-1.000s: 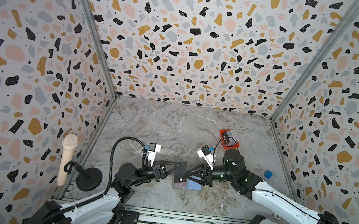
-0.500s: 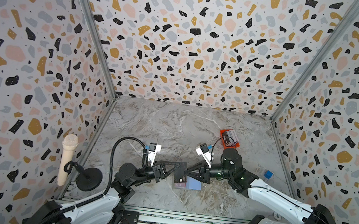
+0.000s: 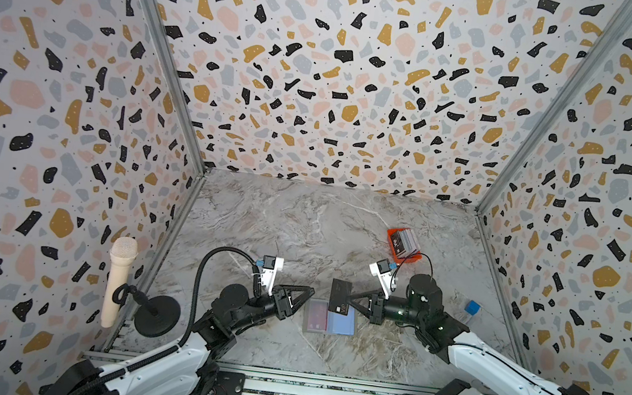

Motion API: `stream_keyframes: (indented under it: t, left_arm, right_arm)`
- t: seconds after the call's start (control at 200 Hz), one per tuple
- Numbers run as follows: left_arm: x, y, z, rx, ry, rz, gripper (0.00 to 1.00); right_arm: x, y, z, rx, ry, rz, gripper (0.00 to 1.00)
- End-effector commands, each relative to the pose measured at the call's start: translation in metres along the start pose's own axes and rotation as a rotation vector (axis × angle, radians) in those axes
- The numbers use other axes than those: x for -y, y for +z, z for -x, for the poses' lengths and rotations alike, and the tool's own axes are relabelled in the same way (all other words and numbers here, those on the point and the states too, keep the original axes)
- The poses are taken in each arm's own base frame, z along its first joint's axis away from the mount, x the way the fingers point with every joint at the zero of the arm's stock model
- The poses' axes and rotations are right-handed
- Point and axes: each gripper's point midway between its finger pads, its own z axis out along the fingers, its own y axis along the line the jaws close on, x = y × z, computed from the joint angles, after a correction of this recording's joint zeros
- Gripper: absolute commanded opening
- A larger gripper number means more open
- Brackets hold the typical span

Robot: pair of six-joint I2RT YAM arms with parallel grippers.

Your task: Put the credit cards into the card holder

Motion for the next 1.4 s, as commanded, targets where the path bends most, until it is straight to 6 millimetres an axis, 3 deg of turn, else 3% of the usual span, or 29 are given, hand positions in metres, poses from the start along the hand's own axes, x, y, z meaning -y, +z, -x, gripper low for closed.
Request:
stream_keyframes:
  t: [0.0,0.135,0.355,0.761,1.392]
  left_arm:
    - [-0.031,0.008,-0.021,-0.066,0.034,0.128,0.34]
    - [-0.045,0.021,-0.042,-0.128,0.051,0.195,0.22]
    - [-0.076,0.025,-0.055,-0.159,0.044,0.315,0.00]
    - [-0.090,0.033,-0.066,-0.189,0.027,0.348,0.00]
    - [-0.110,0.019,-0.086,-0.241,-0.005,0.406,0.00]
  right_arm:
    - [0.021,0.002,-0.006,0.006,0.079,-0.077,0.00]
    - [0.043,0.007,-0.020,0.004,0.144,-0.123,0.00]
    - [0.055,0.016,-0.028,0.005,0.173,-0.150,0.00]
    - [0.071,0.032,-0.036,-0.014,0.200,-0.167,0.00]
    - [0.089,0.040,-0.051,-0.042,0.264,-0.196,0.00]
